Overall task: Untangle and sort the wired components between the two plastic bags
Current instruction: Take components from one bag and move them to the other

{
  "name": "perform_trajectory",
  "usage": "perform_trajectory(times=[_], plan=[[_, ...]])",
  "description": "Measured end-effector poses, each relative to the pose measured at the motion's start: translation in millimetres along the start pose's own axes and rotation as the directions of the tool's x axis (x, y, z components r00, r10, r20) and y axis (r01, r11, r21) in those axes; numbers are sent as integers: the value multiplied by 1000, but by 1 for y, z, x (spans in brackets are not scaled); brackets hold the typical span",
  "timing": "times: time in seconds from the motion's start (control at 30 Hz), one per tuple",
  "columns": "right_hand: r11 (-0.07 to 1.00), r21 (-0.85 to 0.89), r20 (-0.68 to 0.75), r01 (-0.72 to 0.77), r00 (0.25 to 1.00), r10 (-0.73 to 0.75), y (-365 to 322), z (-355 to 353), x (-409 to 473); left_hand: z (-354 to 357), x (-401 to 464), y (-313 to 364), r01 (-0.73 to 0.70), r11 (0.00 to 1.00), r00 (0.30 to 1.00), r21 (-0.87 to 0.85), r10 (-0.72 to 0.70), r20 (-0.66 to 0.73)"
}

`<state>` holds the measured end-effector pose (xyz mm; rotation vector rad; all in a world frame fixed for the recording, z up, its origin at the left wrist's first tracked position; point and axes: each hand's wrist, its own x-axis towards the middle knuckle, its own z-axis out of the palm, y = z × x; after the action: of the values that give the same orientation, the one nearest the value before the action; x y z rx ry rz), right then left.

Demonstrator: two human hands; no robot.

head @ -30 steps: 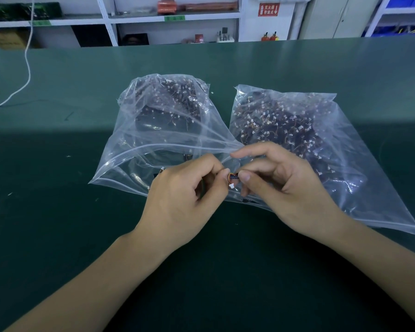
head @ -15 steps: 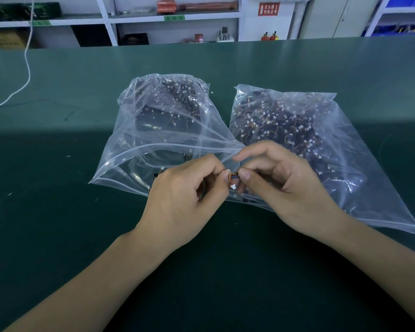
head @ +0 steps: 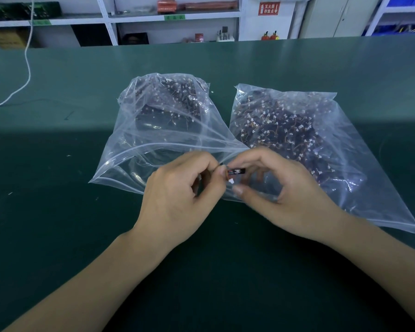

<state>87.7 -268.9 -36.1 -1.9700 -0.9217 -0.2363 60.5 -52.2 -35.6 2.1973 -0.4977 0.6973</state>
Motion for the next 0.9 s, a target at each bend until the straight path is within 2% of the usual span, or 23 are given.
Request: perform_trajectory(times=[0.07, 0.1, 0.23, 0.4, 0.57, 0.77, 0.9], plan=[[974, -225, 58, 31, 998, -18, 3, -3, -2, -3, 2, 0, 12, 1000, 999, -4, -13, -39], [963, -269, 70, 28, 998, -10, 5, -4, -2, -5, 3, 0, 16, 1000, 999, -13, -16, -41], [970, -241, -12, 28, 999, -32, 6, -6, 0, -6, 1, 2, -4, 999, 999, -48, 6, 39], [974, -223, -151, 46, 985, -81, 8, -6, 1, 0, -1, 2, -26, 999, 997, 24, 24, 72], [968, -233, -167, 96, 976, -137, 8, -4, 0, 3, -1, 2, -74, 985, 997, 158, 68, 40], [979, -183, -177, 87, 977, -119, 8, -4, 0, 9, 2, 4, -226, 926, 972, 303, 233, 15], [982, -174, -187, 73, 977, -106, 9, -1, 0, 14, 2, 3, -270, 880, 962, 391, 268, 62]])
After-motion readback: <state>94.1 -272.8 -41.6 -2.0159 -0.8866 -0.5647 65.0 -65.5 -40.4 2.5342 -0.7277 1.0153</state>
